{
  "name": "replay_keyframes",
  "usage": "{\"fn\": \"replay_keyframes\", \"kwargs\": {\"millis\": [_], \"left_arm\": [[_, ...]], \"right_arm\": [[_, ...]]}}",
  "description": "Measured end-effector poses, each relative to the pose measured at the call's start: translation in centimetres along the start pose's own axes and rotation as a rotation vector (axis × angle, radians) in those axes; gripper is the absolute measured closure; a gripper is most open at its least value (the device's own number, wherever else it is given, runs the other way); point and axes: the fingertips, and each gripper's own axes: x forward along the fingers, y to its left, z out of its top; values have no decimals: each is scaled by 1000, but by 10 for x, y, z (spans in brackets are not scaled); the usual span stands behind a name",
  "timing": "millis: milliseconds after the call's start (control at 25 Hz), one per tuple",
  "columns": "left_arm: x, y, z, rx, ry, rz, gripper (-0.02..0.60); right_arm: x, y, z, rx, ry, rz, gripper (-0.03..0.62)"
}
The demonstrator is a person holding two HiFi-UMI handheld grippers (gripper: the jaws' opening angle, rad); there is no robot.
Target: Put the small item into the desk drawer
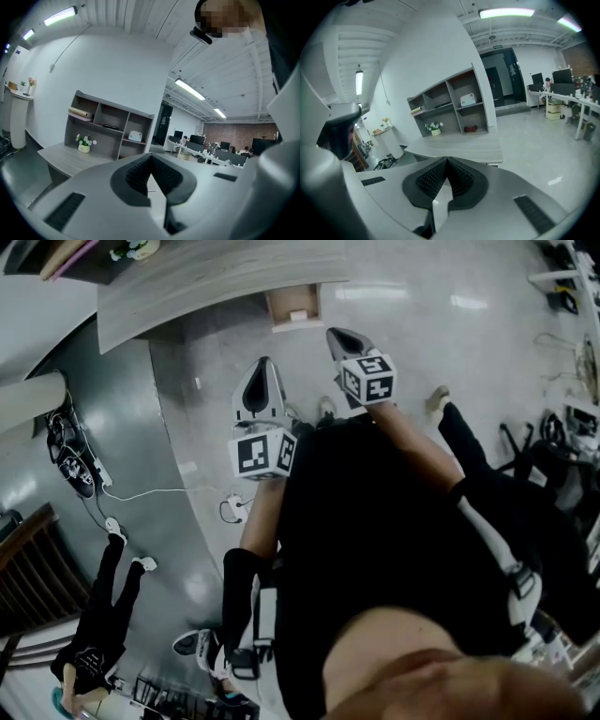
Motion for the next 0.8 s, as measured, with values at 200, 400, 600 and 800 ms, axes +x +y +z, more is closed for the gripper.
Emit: {"fn": "replay_keyframes", "kwargs": {"millis": [200, 400, 600, 800], "left_arm": [[-9, 10, 3, -3, -2, -10, 591], [-19, 18, 4, -7, -2, -17, 591], [-25, 25, 7, 6, -12, -21, 591], [-33, 27, 2, -1, -6, -22, 591]], "right_arm": [[-35, 30, 29, -16, -98, 26, 594], [-71, 60, 45, -43, -165, 45, 594], [-96, 80, 56, -53, -214, 45, 594], [-104, 85, 52, -67, -223, 27, 595]]}}
